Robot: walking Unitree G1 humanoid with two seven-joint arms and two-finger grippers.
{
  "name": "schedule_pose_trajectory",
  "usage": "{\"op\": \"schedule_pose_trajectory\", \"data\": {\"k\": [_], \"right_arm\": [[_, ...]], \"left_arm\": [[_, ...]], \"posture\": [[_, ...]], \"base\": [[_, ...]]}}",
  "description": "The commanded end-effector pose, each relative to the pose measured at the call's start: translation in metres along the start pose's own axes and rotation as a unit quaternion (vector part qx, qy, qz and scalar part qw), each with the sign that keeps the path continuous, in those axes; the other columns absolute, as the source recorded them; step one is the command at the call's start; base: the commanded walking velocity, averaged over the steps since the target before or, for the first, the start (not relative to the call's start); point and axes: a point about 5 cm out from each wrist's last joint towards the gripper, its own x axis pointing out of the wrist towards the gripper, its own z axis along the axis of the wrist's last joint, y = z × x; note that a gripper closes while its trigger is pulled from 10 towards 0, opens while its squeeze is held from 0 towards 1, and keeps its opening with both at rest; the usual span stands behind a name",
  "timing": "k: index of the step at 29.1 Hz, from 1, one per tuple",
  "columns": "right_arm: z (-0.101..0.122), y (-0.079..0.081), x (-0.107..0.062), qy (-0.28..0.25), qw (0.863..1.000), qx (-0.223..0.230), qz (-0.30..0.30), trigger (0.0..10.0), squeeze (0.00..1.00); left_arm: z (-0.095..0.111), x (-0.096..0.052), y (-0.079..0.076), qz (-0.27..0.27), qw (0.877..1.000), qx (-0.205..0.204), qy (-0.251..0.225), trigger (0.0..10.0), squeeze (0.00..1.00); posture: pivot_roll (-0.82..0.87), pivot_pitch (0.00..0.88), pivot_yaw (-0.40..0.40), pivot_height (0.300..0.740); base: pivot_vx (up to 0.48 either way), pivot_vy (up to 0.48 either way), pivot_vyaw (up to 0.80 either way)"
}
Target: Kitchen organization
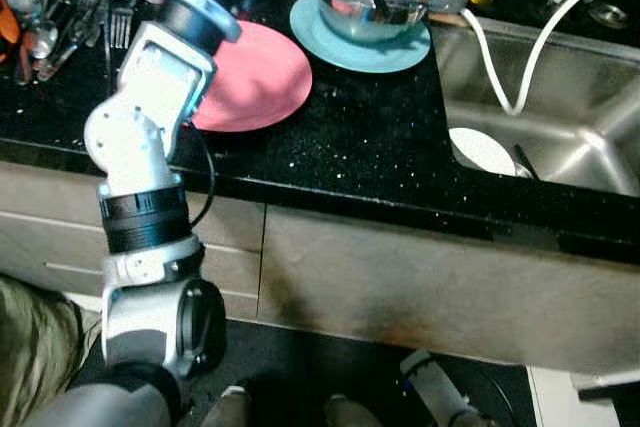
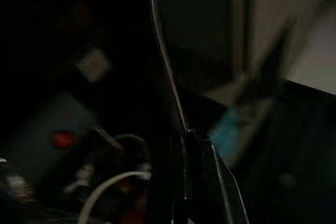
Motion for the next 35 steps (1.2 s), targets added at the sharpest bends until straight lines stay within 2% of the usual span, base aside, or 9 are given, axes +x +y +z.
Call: {"op": "schedule_pose_trajectory", "data": {"k": [1,6,18,19,20,21,22,23,35], "right_arm": [[-0.011,0.004,-0.001,0.017,1.0,0.013,0.004,10.0,0.0],[-0.01,0.004,-0.001,0.015,1.0,0.019,0.005,10.0,0.0],[-0.008,0.004,-0.001,0.011,1.0,0.027,0.005,10.0,0.0],[-0.007,0.004,-0.001,0.01,1.0,0.027,0.005,10.0,0.0],[-0.007,0.004,-0.001,0.01,1.0,0.027,0.005,10.0,0.0],[-0.007,0.004,-0.001,0.01,1.0,0.027,0.005,10.0,0.0],[-0.007,0.004,-0.001,0.009,1.0,0.026,0.005,10.0,0.0],[-0.007,0.004,-0.001,0.009,1.0,0.026,0.005,10.0,0.0],[-0.006,0.005,0.0,0.009,1.0,0.029,0.004,10.0,0.0]], "left_arm": [[-0.011,-0.001,-0.016,-0.035,0.999,-0.007,0.021,0.0,0.0],[-0.026,-0.011,-0.025,-0.029,0.998,-0.008,0.051,0.0,0.0],[-0.043,-0.016,-0.037,-0.04,0.997,-0.01,0.069,0.0,0.0],[-0.045,-0.018,-0.037,-0.031,0.997,-0.011,0.069,6.2,0.0],[-0.045,-0.018,-0.037,-0.031,0.997,-0.011,0.069,6.2,0.0],[-0.046,-0.018,-0.037,-0.024,0.997,-0.012,0.068,9.5,0.0],[-0.048,-0.019,-0.036,-0.02,0.997,-0.01,0.071,9.5,0.0],[-0.049,-0.02,-0.036,-0.018,0.997,-0.007,0.074,10.0,0.0],[-0.047,-0.023,-0.038,-0.012,0.997,0.006,0.08,10.0,0.0]], "posture": [[-0.07,0.16,-0.064,0.74],[-0.06,0.161,-0.063,0.74],[-0.06,0.16,-0.062,0.74],[-0.06,0.16,-0.062,0.74],[-0.06,0.16,-0.062,0.74],[-0.06,0.16,-0.063,0.74],[-0.06,0.16,-0.063,0.74],[-0.06,0.162,-0.064,0.74],[-0.06,0.165,-0.063,0.74]], "base": [[0.0,0.0,0.0],[0.0,0.0,0.0],[0.0,0.0,0.0],[0.0,0.0,0.0],[0.0,0.0,0.0],[0.0,0.0,0.0],[0.0,0.0,0.0],[0.0,0.0,0.0],[0.0,0.0,0.0]]}}
